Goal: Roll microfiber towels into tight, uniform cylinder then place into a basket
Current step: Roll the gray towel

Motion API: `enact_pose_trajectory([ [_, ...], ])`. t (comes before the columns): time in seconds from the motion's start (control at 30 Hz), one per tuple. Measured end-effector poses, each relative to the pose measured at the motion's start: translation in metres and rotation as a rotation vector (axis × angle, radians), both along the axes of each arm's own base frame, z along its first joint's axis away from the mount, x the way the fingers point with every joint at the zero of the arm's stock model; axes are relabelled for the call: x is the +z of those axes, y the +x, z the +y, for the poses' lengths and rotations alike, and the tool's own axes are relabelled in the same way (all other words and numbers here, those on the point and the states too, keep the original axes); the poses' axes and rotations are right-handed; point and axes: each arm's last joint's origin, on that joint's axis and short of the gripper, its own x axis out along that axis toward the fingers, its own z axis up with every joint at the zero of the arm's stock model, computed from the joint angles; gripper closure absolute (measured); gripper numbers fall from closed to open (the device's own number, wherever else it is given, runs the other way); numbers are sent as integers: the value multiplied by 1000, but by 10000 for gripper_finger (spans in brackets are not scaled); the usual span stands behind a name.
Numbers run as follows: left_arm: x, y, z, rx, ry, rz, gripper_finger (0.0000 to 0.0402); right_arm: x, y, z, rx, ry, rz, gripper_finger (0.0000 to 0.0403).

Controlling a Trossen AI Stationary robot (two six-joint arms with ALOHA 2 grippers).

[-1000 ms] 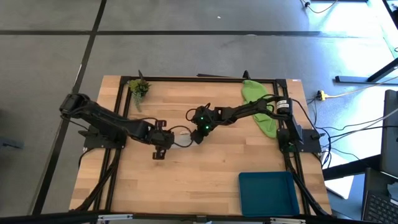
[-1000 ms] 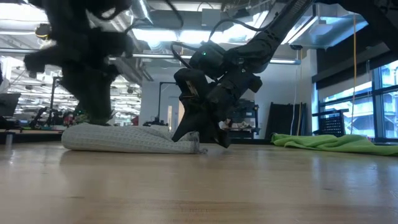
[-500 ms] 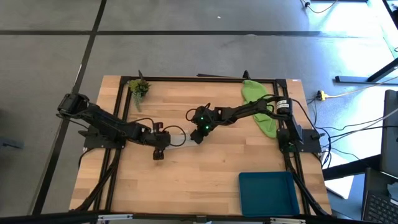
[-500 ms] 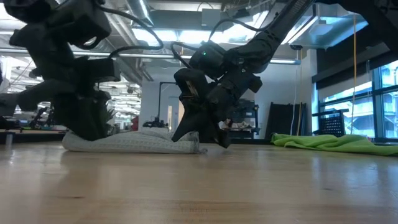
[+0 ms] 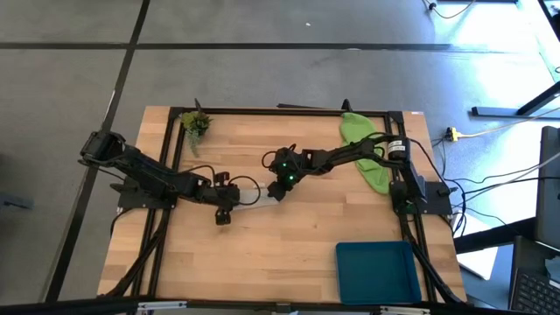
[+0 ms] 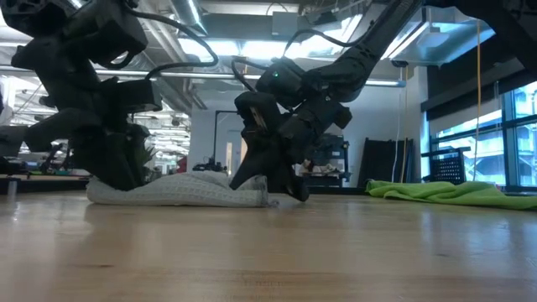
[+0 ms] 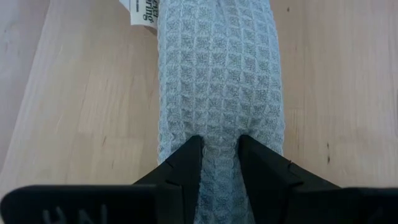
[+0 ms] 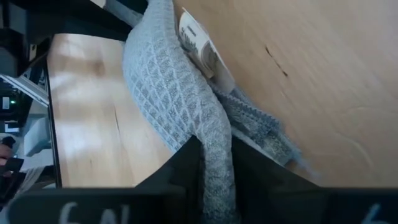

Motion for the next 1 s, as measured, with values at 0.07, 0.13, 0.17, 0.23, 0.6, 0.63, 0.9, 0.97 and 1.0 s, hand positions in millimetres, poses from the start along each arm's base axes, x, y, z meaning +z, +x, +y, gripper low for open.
enact_pose_trajectory([
  [0.07,0,0,0,-1,-1,1,295,0,0,0,2,1,-2,308],
  [0.13,0,0,0,-1,-3,1,295,0,0,0,5,7,-3,293],
  [0.17,0,0,0,-1,-4,1,295,1,0,-2,3,15,-4,287],
  [0.23,0,0,0,-2,-5,2,295,1,-1,-6,7,54,-2,280],
  [0.6,0,0,0,-4,-11,3,295,7,-5,-26,-12,82,-16,277],
  [0.63,0,0,0,-4,-12,3,295,10,-5,-26,-7,73,-28,277],
  [0.9,0,0,0,-5,-13,4,295,50,-11,-23,60,-108,-135,277],
  [0.97,0,0,0,-4,-13,4,295,55,-10,-13,128,-172,-175,277],
  [1.0,0,0,0,-4,-13,4,295,58,-10,-7,161,-205,-195,277],
])
